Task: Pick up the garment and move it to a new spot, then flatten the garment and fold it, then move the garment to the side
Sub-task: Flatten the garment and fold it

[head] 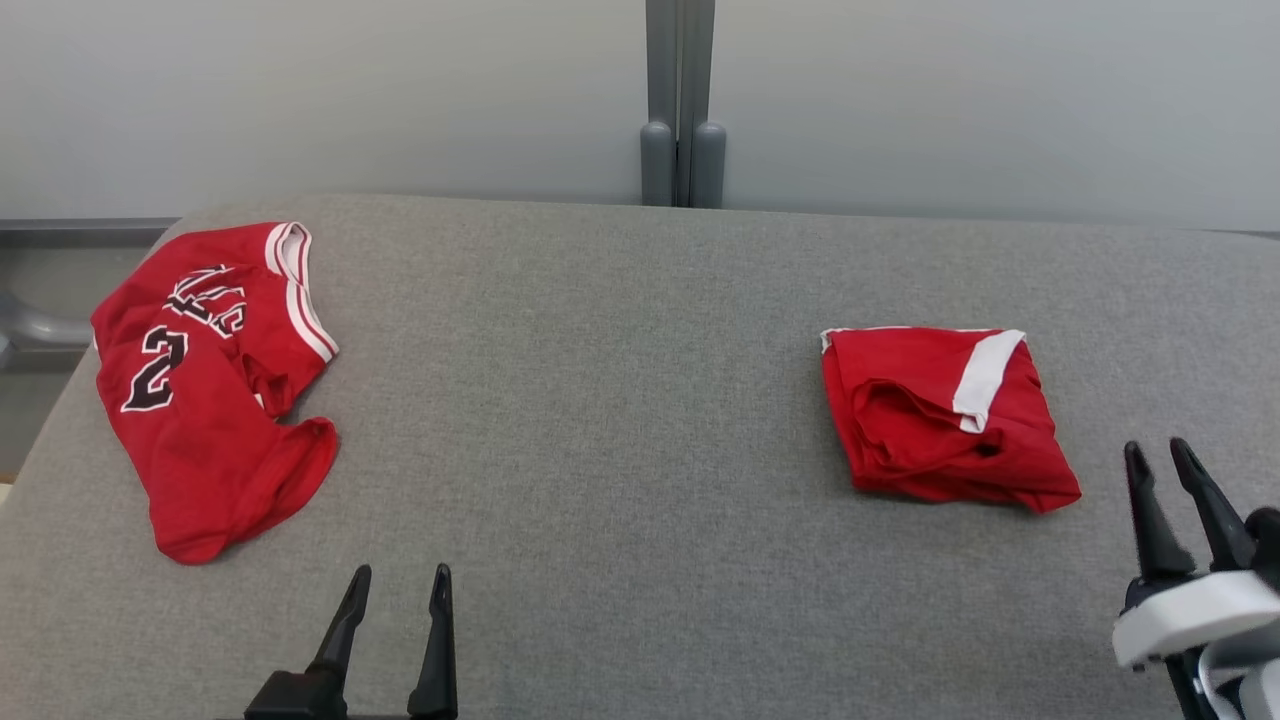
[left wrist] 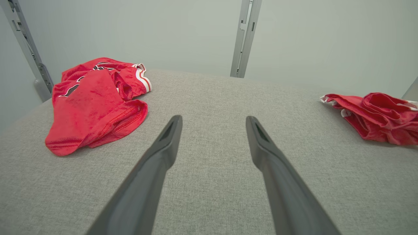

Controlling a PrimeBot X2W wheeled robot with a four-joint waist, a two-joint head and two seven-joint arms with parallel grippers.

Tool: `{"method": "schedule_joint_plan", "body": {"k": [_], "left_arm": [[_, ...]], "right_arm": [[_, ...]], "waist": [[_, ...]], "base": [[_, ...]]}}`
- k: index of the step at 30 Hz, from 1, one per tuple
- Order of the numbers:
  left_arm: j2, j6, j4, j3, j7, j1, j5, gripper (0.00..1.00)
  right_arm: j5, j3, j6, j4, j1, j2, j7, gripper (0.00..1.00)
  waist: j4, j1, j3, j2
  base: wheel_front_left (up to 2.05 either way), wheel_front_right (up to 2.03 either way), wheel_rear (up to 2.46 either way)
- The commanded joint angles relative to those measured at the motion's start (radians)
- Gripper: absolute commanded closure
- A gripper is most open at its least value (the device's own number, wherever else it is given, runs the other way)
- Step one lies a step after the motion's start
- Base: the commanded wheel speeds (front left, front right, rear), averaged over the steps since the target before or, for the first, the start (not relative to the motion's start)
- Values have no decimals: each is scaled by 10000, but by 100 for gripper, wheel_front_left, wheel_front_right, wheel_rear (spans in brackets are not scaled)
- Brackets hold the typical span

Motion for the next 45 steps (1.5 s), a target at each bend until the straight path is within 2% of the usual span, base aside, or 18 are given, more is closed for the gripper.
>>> {"method": "schedule_joint_plan", "body": {"k": [1, 8, 12, 16, 30, 45], "left_arm": [[10, -90, -8, 4, -2, -343, 38, 0], [12, -264, 198, -275, -1, -1062, -121, 0], [12, -252, 375, -492, -1, -1209, -234, 0], [13, -132, 467, -594, -2, -1119, -328, 0], [12, -11, 493, -768, -2, -1291, -536, 0], [12, 134, 543, -1077, -1, -1276, -884, 0]], "right_arm": [[103, 16, -7, 298, -533, -138, 127, 100], [93, 652, -7, 2042, -2879, -245, 1848, 100], [114, 951, -7, 3028, -3498, -310, 2486, 100], [244, 1180, -7, 3605, -3622, -314, 2597, 100], [1004, 1951, -7, 4119, -4136, -747, 2949, 100], [1274, 1764, -7, 4438, -4892, -1305, 3855, 100]], "waist": [[-57, 0, 441, 0], [229, 0, 1423, 0], [500, 0, 1502, 0], [683, 0, 1413, 0], [1141, 0, 1311, 0], [2234, 0, 1503, 0]], "base": [[0, 0, 0], [0, 0, 0], [0, 0, 0], [0, 0, 0], [0, 0, 0], [0, 0, 0]]}}
